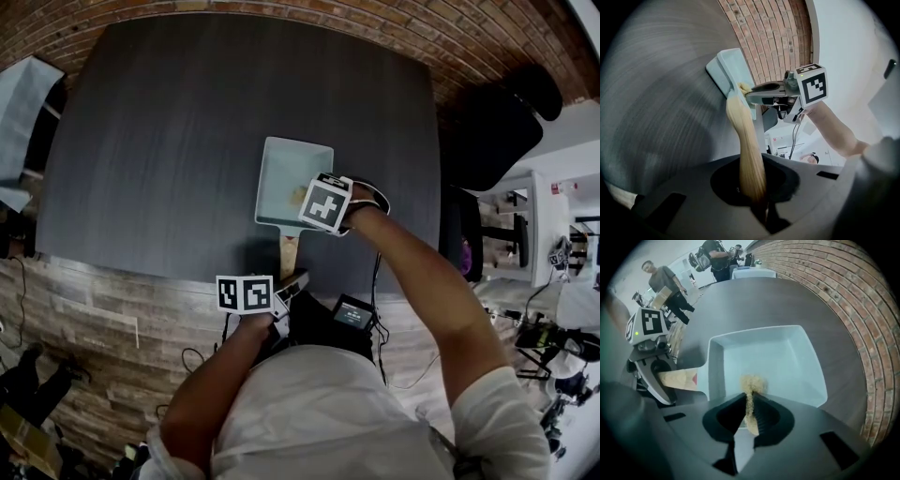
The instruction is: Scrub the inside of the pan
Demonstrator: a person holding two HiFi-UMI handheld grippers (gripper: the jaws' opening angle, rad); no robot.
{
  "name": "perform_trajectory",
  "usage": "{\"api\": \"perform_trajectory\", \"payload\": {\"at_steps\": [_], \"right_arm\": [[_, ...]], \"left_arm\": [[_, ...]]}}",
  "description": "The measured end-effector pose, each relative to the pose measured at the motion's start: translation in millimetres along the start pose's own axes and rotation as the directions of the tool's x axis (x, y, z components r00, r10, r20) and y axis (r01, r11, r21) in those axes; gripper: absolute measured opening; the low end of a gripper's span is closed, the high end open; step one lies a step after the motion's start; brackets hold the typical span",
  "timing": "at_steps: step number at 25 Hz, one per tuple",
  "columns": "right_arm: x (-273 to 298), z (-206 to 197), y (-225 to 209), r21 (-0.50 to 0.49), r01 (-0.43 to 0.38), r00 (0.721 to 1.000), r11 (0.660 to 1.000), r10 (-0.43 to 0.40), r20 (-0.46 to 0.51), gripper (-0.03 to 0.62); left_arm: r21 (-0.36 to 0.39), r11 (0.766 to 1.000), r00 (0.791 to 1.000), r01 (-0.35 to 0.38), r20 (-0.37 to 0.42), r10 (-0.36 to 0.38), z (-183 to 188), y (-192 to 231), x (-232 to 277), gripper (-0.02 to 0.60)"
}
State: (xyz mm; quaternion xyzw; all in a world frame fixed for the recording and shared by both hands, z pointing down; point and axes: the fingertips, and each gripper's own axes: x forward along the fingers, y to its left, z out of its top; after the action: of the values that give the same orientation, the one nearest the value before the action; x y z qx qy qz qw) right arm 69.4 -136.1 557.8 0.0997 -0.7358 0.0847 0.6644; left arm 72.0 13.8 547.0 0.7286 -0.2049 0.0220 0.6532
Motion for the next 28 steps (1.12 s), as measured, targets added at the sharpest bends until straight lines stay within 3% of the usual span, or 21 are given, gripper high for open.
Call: {"api": "perform_trajectory", "payload": {"at_steps": [9, 14, 20, 23, 28], "right_arm": [[0.8, -6.4, 22.5, 0.075, -0.122, 0.992, 0.99, 0.123, 0.001, 0.046], [1.2, -6.3, 36.3, 0.096, -0.222, 0.975, 0.97, 0.222, 0.008, 0.046], [-1.7, -6.4, 44.6, 0.129, -0.369, 0.929, 0.92, 0.366, 0.043, 0.046], [-2.7, -4.6, 47.9, 0.17, -0.446, 0.895, 0.879, 0.438, 0.081, 0.046], [-7.2, -1.7, 48.7, 0.239, -0.518, 0.855, 0.821, 0.489, 0.174, 0.046]], "left_arm": [[-0.002, 1.0, 1.0, -0.002, -0.007, 0.002, 0.1, 0.4, 0.0, 0.029], [-0.001, 1.0, 1.0, -0.006, -0.009, 0.006, -0.5, 1.6, -0.9, 0.029], [0.001, 1.0, 1.0, -0.011, -0.011, 0.011, -0.5, 1.0, -0.2, 0.031], [0.001, 1.0, 1.0, -0.015, -0.012, 0.015, -0.6, 1.6, -0.1, 0.031], [0.004, 1.0, 1.0, -0.016, -0.014, 0.016, -0.1, 2.6, -1.1, 0.031]]}}
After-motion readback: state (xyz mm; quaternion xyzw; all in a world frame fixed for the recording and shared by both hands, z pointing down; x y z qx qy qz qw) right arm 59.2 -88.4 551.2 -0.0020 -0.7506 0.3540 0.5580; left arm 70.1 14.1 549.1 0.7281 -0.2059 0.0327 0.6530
